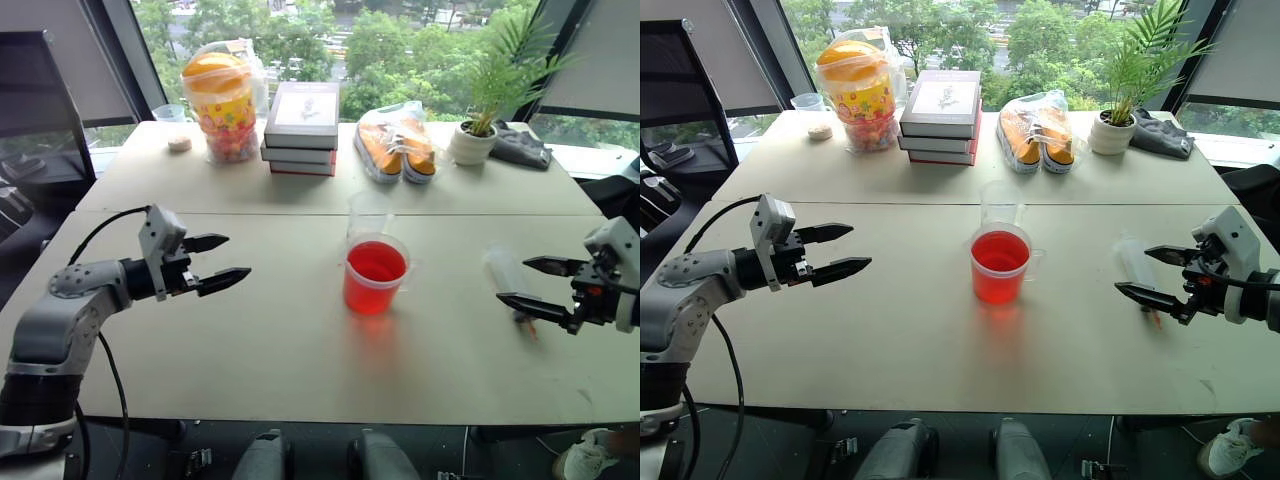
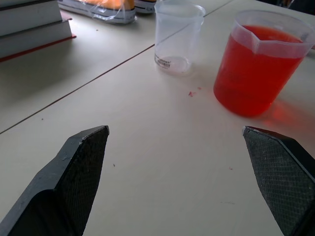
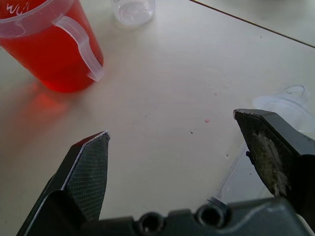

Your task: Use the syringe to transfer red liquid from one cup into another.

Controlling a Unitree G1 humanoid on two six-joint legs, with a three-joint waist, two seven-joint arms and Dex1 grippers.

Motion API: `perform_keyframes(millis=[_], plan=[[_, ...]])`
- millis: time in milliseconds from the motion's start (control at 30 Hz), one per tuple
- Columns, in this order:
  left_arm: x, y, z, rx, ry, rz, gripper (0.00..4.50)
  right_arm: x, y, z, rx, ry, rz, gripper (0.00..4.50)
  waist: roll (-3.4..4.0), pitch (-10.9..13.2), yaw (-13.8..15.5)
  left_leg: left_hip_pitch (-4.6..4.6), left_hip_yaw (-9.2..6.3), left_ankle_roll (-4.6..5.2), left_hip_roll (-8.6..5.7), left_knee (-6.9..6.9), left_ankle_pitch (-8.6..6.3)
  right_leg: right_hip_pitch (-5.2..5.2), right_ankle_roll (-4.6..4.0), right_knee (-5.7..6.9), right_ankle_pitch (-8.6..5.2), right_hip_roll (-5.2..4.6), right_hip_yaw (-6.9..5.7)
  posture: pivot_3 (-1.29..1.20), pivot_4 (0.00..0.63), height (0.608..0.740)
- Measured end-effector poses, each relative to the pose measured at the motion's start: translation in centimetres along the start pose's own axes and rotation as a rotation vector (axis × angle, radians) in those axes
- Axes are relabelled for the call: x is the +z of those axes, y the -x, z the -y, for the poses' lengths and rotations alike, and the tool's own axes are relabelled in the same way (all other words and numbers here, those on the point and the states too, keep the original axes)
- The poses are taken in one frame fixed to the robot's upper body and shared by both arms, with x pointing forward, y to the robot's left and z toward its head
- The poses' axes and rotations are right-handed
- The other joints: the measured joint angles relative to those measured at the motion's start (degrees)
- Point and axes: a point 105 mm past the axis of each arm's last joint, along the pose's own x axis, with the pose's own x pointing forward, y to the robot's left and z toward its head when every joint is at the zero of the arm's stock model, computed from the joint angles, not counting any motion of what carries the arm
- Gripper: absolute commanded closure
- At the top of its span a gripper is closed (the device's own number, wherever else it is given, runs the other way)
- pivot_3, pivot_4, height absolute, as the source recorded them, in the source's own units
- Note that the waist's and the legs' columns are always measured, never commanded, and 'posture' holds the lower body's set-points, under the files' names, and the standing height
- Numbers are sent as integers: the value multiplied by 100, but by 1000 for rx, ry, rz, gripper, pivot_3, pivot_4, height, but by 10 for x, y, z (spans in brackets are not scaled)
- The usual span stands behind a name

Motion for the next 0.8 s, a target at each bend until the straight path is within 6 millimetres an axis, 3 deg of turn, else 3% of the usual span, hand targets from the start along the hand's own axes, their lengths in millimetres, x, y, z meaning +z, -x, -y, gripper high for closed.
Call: perform_keyframes(millis=[800], plan=[[4, -3, 1, 1, 17, 23, 0, 1, -1, 4, -33, -2, -17, 39, 0, 0, -3, 0, 0, 0, 0, 0, 0, 0, 0, 0, 0, 0, 0, 0, 150, 740]])
